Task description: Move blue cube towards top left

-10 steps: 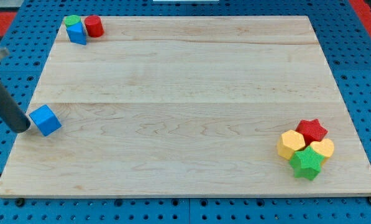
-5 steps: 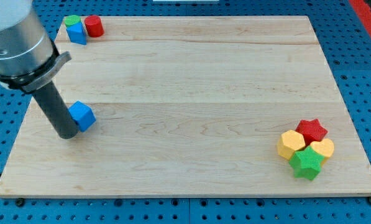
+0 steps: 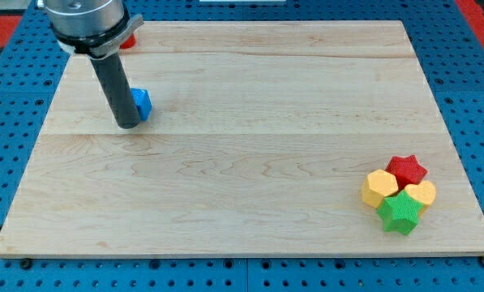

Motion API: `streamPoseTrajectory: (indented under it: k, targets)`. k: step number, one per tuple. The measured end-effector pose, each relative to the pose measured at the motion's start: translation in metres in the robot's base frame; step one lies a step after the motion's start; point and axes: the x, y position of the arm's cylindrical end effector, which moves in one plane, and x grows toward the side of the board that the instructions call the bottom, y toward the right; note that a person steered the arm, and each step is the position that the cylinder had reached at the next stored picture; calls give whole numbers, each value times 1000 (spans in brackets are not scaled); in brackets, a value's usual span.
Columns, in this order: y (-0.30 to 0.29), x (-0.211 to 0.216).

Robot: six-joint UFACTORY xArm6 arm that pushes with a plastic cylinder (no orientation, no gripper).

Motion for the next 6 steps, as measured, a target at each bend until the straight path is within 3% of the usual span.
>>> streamPoseTrajectory:
  k: [6]
  targets:
    - [6,-140]
